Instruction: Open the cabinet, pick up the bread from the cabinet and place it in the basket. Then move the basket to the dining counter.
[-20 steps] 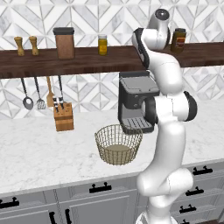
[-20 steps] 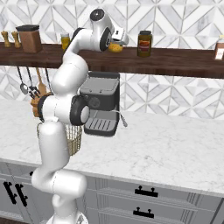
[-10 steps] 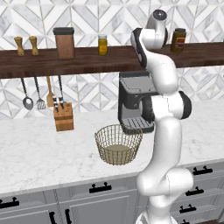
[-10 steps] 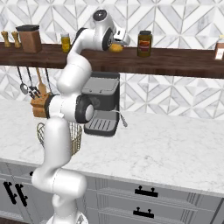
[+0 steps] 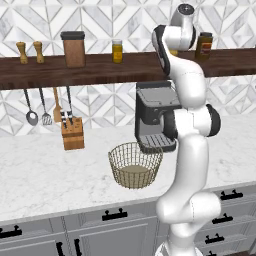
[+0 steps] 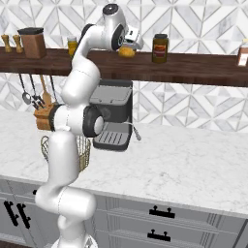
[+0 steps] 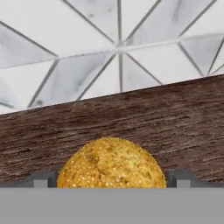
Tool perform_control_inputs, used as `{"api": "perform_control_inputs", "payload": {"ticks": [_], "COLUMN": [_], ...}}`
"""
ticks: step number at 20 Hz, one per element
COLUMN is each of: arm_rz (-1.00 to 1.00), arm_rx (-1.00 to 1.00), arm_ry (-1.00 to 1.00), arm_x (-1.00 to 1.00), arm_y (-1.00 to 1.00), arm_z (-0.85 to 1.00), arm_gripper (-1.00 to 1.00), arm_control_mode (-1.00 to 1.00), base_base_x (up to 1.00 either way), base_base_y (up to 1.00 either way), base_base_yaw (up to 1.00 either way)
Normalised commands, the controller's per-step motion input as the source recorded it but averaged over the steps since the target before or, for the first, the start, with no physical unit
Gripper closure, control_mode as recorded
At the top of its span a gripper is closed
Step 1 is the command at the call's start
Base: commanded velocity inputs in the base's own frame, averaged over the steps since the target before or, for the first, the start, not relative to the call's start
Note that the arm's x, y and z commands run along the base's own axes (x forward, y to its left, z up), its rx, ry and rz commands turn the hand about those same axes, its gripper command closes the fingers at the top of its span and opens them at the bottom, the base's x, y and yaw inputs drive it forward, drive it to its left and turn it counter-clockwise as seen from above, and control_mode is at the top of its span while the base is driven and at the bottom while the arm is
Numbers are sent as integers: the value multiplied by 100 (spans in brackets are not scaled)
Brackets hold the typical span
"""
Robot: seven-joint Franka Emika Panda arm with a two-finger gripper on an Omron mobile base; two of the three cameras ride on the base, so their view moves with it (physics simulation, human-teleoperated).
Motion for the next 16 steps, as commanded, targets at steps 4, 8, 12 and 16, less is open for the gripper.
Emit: {"api": "perform_control_inputs", "payload": {"ticks": [4,8,12,16], "arm_rz": [7,18,20,19], "arm_rx": [-9,-20,-5,0], "arm_ry": [0,-5,-14,-3], "arm_x": [-100,-100,-100,-100], "arm_y": [19,46,32,33], "arm_z": [-51,-51,-3,2], "arm_gripper": [100,100,100,100], "arm_control_mode": [-100,-100,-100,-100], "base_base_x": [0,0,0,0], "base_base_y": [0,0,0,0], "base_base_yaw": [0,0,0,0]}}
